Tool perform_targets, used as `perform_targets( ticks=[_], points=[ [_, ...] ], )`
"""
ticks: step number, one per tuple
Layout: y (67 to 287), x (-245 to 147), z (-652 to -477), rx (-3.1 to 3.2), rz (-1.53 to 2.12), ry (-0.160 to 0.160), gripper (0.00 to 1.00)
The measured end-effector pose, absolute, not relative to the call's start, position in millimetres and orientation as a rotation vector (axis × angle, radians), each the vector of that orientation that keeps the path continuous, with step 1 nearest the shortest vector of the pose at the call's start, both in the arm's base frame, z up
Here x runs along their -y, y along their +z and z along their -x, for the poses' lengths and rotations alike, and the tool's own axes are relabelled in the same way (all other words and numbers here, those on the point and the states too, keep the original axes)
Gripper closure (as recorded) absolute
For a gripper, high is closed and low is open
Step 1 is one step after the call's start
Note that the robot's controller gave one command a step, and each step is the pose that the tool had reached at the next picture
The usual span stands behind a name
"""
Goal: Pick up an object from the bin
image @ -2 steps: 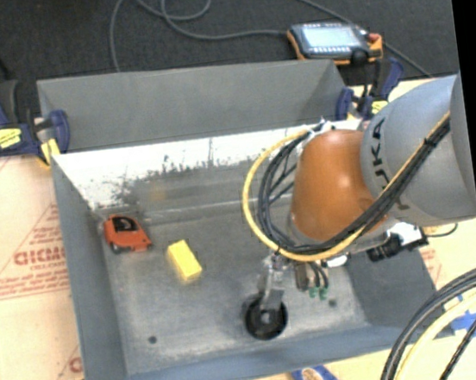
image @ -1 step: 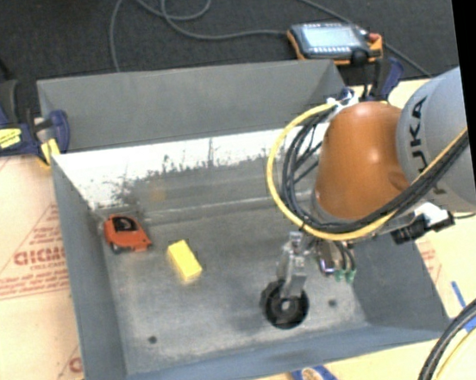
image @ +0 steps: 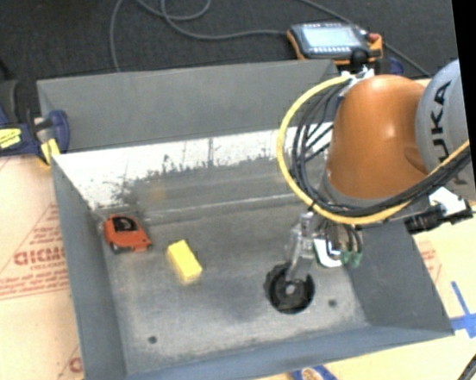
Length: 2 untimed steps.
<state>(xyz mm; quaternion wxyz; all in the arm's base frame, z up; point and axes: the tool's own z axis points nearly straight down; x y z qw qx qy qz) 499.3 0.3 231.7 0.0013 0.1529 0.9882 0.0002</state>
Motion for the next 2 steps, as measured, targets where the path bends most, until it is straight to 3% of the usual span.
perform_targets(
  ticks=[2],
  points=[
    [231.1,-15.4,-502.1,-3.111,-0.398,0.0,1.0]
  ],
)
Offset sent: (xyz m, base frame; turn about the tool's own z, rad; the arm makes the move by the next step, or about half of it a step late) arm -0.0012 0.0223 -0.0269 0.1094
